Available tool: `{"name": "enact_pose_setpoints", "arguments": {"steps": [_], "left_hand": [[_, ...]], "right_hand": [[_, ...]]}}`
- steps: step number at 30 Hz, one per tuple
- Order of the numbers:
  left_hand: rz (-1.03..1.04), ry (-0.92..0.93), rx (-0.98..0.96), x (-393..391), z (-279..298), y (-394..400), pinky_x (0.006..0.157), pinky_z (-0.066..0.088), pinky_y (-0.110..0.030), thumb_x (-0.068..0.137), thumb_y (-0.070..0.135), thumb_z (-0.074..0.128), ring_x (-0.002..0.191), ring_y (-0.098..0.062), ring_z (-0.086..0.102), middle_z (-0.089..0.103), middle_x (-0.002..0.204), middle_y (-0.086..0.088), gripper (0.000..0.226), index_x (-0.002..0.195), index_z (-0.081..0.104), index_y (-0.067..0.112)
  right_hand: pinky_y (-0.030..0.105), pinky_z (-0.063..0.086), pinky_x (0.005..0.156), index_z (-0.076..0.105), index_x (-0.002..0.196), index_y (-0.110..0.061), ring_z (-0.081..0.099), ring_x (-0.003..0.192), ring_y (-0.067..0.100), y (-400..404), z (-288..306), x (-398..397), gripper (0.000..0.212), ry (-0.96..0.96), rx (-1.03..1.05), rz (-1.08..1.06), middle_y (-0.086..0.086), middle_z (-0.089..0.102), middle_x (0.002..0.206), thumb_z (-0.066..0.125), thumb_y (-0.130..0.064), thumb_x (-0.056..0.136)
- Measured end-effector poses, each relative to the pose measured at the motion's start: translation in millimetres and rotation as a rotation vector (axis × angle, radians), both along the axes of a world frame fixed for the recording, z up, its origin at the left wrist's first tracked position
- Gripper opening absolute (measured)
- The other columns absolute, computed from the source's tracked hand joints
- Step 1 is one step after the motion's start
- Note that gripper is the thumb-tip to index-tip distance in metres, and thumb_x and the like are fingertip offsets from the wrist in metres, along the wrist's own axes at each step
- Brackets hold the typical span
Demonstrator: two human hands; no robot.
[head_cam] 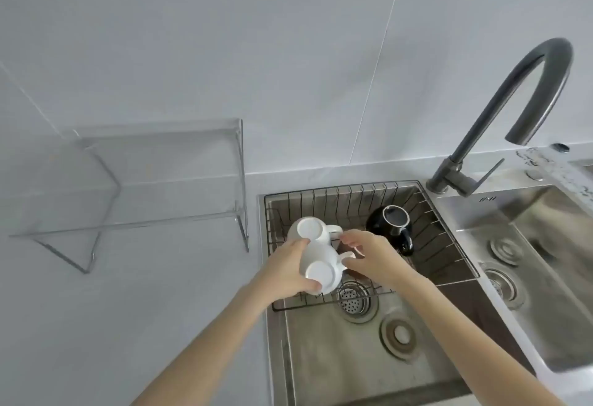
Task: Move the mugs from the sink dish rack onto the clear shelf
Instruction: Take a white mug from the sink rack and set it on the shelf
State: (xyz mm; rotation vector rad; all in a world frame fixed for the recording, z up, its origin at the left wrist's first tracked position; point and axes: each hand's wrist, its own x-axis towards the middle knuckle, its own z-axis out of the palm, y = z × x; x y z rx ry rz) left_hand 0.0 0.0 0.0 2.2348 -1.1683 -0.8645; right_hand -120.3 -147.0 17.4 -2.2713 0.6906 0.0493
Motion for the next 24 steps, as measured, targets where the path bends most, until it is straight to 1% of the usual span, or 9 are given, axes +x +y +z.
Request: {"name": "enact_pose_setpoints", "arguments": {"steps": [2, 3, 6, 10, 13, 16, 19, 22, 24], "left_hand": [[-0.006, -0.02, -0.001, -1, -11, -5, 0.106, 0.036, -0.036, 0.067, 0.031, 0.076, 0.13, -0.023, 0.038, 0.034, 0.145, -0.005, 0.09, 0.14, 0.026, 0.015], [-0.011, -0.032, 0.009, -3, -14, -4, 0.107, 0.033, -0.033, 0.07, 0.029, 0.074, 0.132, -0.022, 0.035, 0.032, 0.146, -0.005, 0.088, 0.141, 0.025, 0.012], [-0.02, -0.09, -0.011, -9, -25, -4, 0.106, 0.032, -0.03, 0.075, 0.022, 0.071, 0.132, -0.022, 0.034, 0.03, 0.146, -0.006, 0.078, 0.138, 0.026, 0.008], [0.005, -0.133, -0.064, -9, -38, -8, 0.106, 0.032, -0.03, 0.073, 0.019, 0.072, 0.133, -0.023, 0.033, 0.029, 0.146, -0.007, 0.082, 0.138, 0.025, 0.008], [0.024, -0.193, -0.046, -16, -45, -13, 0.103, 0.035, -0.031, 0.069, 0.02, 0.075, 0.133, -0.023, 0.032, 0.028, 0.146, -0.006, 0.09, 0.14, 0.021, 0.009], [0.046, -0.268, -0.023, -22, -54, -18, 0.098, 0.043, -0.037, 0.067, 0.018, 0.078, 0.133, -0.026, 0.031, 0.027, 0.145, -0.008, 0.096, 0.141, 0.017, 0.01], [0.05, -0.288, 0.006, -24, -54, -20, 0.089, 0.051, -0.041, 0.067, 0.012, 0.076, 0.13, -0.026, 0.034, 0.028, 0.142, -0.008, 0.095, 0.14, 0.016, 0.011], [0.047, -0.307, 0.017, -24, -52, -23, 0.081, 0.052, -0.041, 0.067, 0.005, 0.074, 0.125, -0.027, 0.036, 0.028, 0.139, -0.008, 0.094, 0.14, 0.015, 0.013], [0.033, -0.294, 0.016, -23, -50, -23, 0.081, 0.052, -0.04, 0.067, 0.005, 0.074, 0.124, -0.026, 0.038, 0.03, 0.138, -0.007, 0.093, 0.14, 0.017, 0.013]], "right_hand": [[0.031, 0.047, 0.082, 0.058, 0.114, -0.016, 0.053, 0.091, 0.016, -4, -10, 4, 0.04, 0.016, -0.036, 0.025, -0.014, 0.061, 0.092, 0.06, -0.006, 0.076], [0.034, 0.049, 0.08, 0.06, 0.111, -0.016, 0.054, 0.088, 0.018, -5, -14, 4, 0.038, 0.032, -0.061, 0.039, -0.012, 0.061, 0.087, 0.059, -0.005, 0.075], [0.041, 0.053, 0.074, 0.06, 0.105, -0.016, 0.058, 0.088, 0.022, -9, -32, 2, 0.035, 0.088, -0.142, 0.067, 0.004, 0.067, 0.098, 0.054, -0.002, 0.074], [0.035, 0.048, 0.069, 0.06, 0.105, -0.012, 0.059, 0.096, 0.025, -14, -43, 6, 0.028, 0.091, -0.218, 0.129, 0.005, 0.067, 0.105, 0.058, -0.007, 0.077], [0.03, 0.04, 0.061, 0.061, 0.098, -0.01, 0.06, 0.084, 0.028, -15, -46, 9, 0.02, 0.101, -0.233, 0.128, 0.01, 0.069, 0.092, 0.06, -0.013, 0.078], [0.029, 0.032, 0.051, 0.062, 0.092, -0.01, 0.049, 0.067, 0.026, -16, -47, 9, 0.015, 0.111, -0.252, 0.122, 0.013, 0.065, 0.076, 0.059, -0.016, 0.079], [0.029, 0.03, 0.047, 0.061, 0.094, -0.009, 0.047, 0.064, 0.025, -17, -48, 8, 0.017, 0.112, -0.246, 0.123, 0.014, 0.059, 0.071, 0.062, -0.017, 0.079], [0.019, 0.027, 0.046, 0.06, 0.093, -0.008, 0.047, 0.064, 0.024, -17, -45, 6, 0.018, 0.098, -0.219, 0.103, 0.007, 0.054, 0.07, 0.065, -0.014, 0.077], [0.018, 0.026, 0.047, 0.06, 0.094, -0.009, 0.048, 0.064, 0.023, -17, -42, 4, 0.02, 0.107, -0.229, 0.103, 0.006, 0.056, 0.071, 0.066, -0.016, 0.076]]}}
